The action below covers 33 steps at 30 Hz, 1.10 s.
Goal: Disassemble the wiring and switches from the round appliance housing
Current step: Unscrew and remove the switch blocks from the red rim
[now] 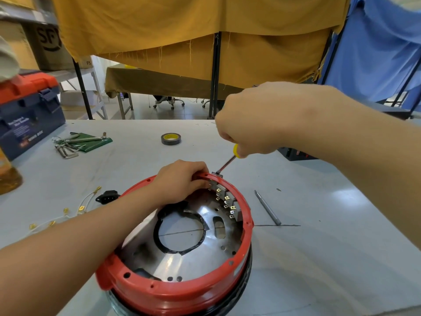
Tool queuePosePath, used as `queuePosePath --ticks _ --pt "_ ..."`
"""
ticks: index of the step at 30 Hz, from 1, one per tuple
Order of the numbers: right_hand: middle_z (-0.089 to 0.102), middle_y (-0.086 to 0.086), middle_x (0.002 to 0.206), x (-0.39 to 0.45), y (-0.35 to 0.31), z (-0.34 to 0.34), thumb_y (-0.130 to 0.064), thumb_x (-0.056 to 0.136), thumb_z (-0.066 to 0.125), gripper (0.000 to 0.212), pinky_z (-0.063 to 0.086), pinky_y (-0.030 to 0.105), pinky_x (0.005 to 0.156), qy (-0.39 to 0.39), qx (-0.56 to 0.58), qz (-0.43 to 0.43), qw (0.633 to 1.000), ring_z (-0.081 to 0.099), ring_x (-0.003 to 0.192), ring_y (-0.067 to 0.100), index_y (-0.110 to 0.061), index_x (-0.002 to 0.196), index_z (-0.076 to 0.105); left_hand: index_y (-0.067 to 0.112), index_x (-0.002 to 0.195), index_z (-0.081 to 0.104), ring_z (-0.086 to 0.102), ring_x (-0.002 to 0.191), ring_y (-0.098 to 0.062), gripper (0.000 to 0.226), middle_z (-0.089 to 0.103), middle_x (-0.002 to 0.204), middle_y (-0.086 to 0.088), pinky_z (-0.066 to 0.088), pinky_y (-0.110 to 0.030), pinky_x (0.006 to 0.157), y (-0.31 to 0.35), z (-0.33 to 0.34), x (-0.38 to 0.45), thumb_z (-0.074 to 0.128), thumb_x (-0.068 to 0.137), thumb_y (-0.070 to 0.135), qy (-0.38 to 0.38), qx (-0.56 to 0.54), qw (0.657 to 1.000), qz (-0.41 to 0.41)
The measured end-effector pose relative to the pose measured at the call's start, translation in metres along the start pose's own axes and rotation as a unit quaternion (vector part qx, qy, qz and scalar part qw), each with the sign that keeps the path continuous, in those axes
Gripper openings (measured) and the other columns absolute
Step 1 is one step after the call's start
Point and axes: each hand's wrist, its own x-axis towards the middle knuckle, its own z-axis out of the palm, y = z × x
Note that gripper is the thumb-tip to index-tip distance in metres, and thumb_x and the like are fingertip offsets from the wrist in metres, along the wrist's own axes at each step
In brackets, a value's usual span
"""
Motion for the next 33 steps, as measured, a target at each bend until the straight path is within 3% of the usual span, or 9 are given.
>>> queuePosePath --ticks 3,7,24,27,29,33 --pt "0.049 0.001 0.074 -0.007 0.004 0.003 -0.024 0.085 0.062 0.018 0.042 0.033 0.058 -0.015 0.023 -0.011 1.000 0.055 0.070 0.024 -0.019 0.102 0.062 0.032 0.096 0.059 0.056 0.089 -0.015 0.015 0.063 0.092 0.010 0.047 -0.036 0.082 0.000 -0.005 0.002 0.064 0.084 0.039 -0.037 -0.010 0.999 -0.007" --pt "0.041 -0.001 0.071 -0.014 0.003 0.004 -0.021 0.090 0.058 0.017 0.040 0.032 0.062 -0.017 0.018 -0.012 1.000 0.051 0.072 0.022 -0.017 0.106 0.061 0.035 0.093 0.057 0.057 0.090 -0.014 0.016 0.062 0.090 0.011 0.047 -0.038 0.085 0.000 -0.010 0.003 0.068 0.082 0.034 -0.066 -0.022 0.998 -0.001" --pt "0.033 -0.003 0.067 -0.009 0.003 0.015 -0.020 0.090 0.057 0.016 0.041 0.033 0.064 0.026 0.008 -0.012 1.000 0.045 0.070 0.021 -0.017 0.106 0.059 0.031 0.086 0.055 0.052 0.080 -0.013 0.010 0.061 0.082 0.010 0.031 -0.026 0.056 -0.003 0.004 0.003 0.061 0.086 0.039 0.027 0.026 0.999 0.027" --pt "0.033 -0.001 0.067 -0.010 0.002 0.017 -0.019 0.091 0.055 0.008 0.037 0.030 0.054 0.018 -0.017 -0.010 1.000 0.042 0.060 0.018 -0.014 0.086 0.053 0.026 0.091 0.059 0.053 0.082 -0.016 0.005 0.065 0.086 0.007 0.031 -0.029 0.057 -0.003 0.008 0.002 0.055 0.090 0.028 0.053 0.056 0.997 0.032" --pt "0.037 0.001 0.066 -0.010 0.000 0.024 -0.018 0.093 0.053 0.030 0.028 0.025 0.044 -0.002 -0.040 -0.015 0.999 0.038 0.051 0.015 -0.015 0.068 0.038 0.026 0.091 0.060 0.053 0.082 -0.016 0.005 0.065 0.085 0.007 0.035 -0.030 0.059 -0.003 0.009 0.002 0.055 0.090 0.026 0.051 0.046 0.997 0.030" --pt "0.037 0.000 0.066 -0.009 0.000 0.034 -0.028 0.094 0.057 0.041 0.026 0.023 0.042 -0.010 -0.025 -0.009 1.000 0.035 0.049 0.013 -0.020 0.064 0.030 0.027 0.090 0.061 0.051 0.078 -0.012 0.005 0.063 0.081 0.010 0.033 -0.027 0.058 -0.004 0.007 0.002 0.057 0.089 0.029 0.049 0.030 0.998 0.025"
